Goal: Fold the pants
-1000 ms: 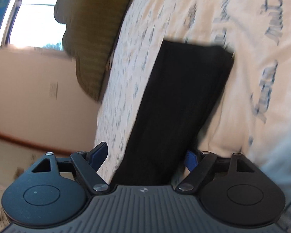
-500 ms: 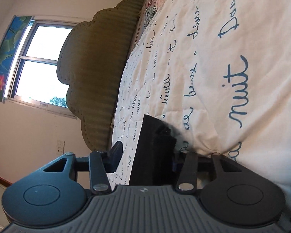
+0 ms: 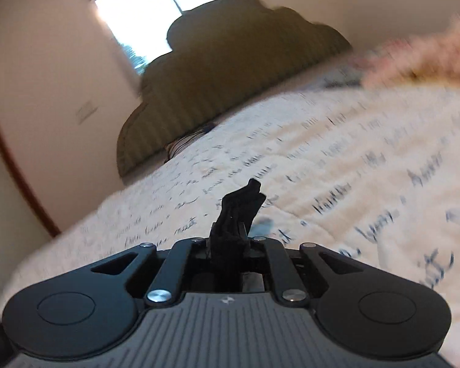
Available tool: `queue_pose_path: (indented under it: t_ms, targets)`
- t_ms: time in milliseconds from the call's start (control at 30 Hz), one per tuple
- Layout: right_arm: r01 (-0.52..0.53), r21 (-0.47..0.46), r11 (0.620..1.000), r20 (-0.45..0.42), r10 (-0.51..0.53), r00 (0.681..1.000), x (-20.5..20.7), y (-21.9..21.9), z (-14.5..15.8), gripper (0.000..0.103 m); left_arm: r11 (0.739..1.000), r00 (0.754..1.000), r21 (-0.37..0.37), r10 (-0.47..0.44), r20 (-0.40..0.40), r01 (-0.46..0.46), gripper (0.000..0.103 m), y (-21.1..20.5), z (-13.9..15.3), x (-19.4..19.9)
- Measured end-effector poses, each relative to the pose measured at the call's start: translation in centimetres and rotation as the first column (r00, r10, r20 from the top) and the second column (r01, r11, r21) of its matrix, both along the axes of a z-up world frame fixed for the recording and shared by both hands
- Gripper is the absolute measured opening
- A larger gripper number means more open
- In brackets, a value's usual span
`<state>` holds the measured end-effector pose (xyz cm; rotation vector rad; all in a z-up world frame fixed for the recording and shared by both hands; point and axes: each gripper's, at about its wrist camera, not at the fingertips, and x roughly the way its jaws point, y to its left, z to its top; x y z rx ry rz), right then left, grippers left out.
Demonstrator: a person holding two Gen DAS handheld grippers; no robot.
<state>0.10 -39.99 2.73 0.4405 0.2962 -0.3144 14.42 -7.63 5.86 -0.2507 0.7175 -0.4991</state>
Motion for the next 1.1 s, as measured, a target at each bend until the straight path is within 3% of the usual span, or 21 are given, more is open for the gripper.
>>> queue_pose_path:
  t_ms: [100, 167, 300, 533, 667, 767, 800, 833, 900, 933, 967, 1033, 1100]
  targets:
    - [-0.157, -0.275, 0.949, -0.116, 0.13, 0.985, 1.1, 4.8, 0.0, 0.008, 0.987, 0.991, -0.099, -0.129, -0.047, 0.124, 0.101, -5.1, 1.4, 3.0]
    - [-0.213, -0.367, 0.906, -0.167, 0.161, 0.973, 1.6, 6.8, -1.0, 0.008, 0.976, 0.979, -0.092, -0.2, -0.048, 0.195, 0.101, -9.1, 1.5, 4.1]
    - [-0.245, -0.374, 0.894, -0.185, 0.187, 0.965, 1.6, 7.4, -1.6, 0.008, 0.956, 0.946, -0.069, -0.294, -0.14, 0.287, 0.099, -16.1, -1.1, 5.2]
    - [-0.247, -0.311, 0.918, -0.148, 0.209, 0.967, 0.8, 6.3, -1.6, 0.008, 0.956, 0.902, -0.199, -0.274, -0.334, 0.217, 0.095, -20.4, -4.6, 8.1]
    - [-0.261, -0.334, 0.906, -0.146, 0.223, 0.964, 0.8, 6.7, -1.6, 0.008, 0.967, 0.894, -0.145, -0.251, -0.372, 0.211, 0.064, -22.6, -5.1, 9.5]
    - [-0.267, -0.322, 0.908, -0.15, 0.23, 0.962, 1.0, 6.3, -1.8, 0.008, 0.973, 0.899, -0.11, -0.229, -0.374, 0.202, 0.029, -23.2, -5.4, 9.8]
    - [-0.274, -0.314, 0.909, -0.151, 0.237, 0.96, 1.0, 6.2, -1.8, 0.011, 0.977, 0.899, -0.097, -0.215, -0.383, 0.192, 0.021, -23.2, -5.8, 10.0]
    - [-0.287, -0.291, 0.913, -0.152, 0.252, 0.956, 1.0, 5.9, -1.8, 0.02, 0.978, 0.898, -0.103, -0.208, -0.387, 0.182, 0.019, -23.0, -6.2, 10.2]
    - [-0.332, -0.174, 0.927, -0.125, 0.314, 0.941, 1.0, 4.3, -2.0, 0.053, 0.98, 0.899, -0.108, -0.195, -0.393, 0.166, 0.011, -22.5, -6.7, 10.4]
    - [-0.345, -0.101, 0.933, -0.08, 0.338, 0.938, 0.6, 3.3, -2.0, 0.076, 0.981, 0.899, -0.109, -0.191, -0.393, 0.161, 0.011, -22.2, -6.7, 10.5]
    - [-0.342, -0.042, 0.939, -0.005, 0.342, 0.94, -0.2, 2.1, -2.0, 0.08, 0.981, 0.901, -0.108, -0.188, -0.39, 0.158, 0.011, -21.9, -6.6, 10.5]
    - [-0.346, 0.09, 0.934, 0.171, 0.328, 0.929, -2.2, -0.6, -2.3, 0.08, 0.981, 0.907, -0.094, -0.191, -0.374, 0.167, 0.011, -21.2, -6.1, 10.3]
    - [-0.29, 0.254, 0.923, 0.235, 0.232, 0.944, -3.0, -3.2, -3.4, 0.08, 0.981, 0.922, -0.064, -0.193, -0.335, 0.182, 0.01, -19.9, -5.2, 9.6]
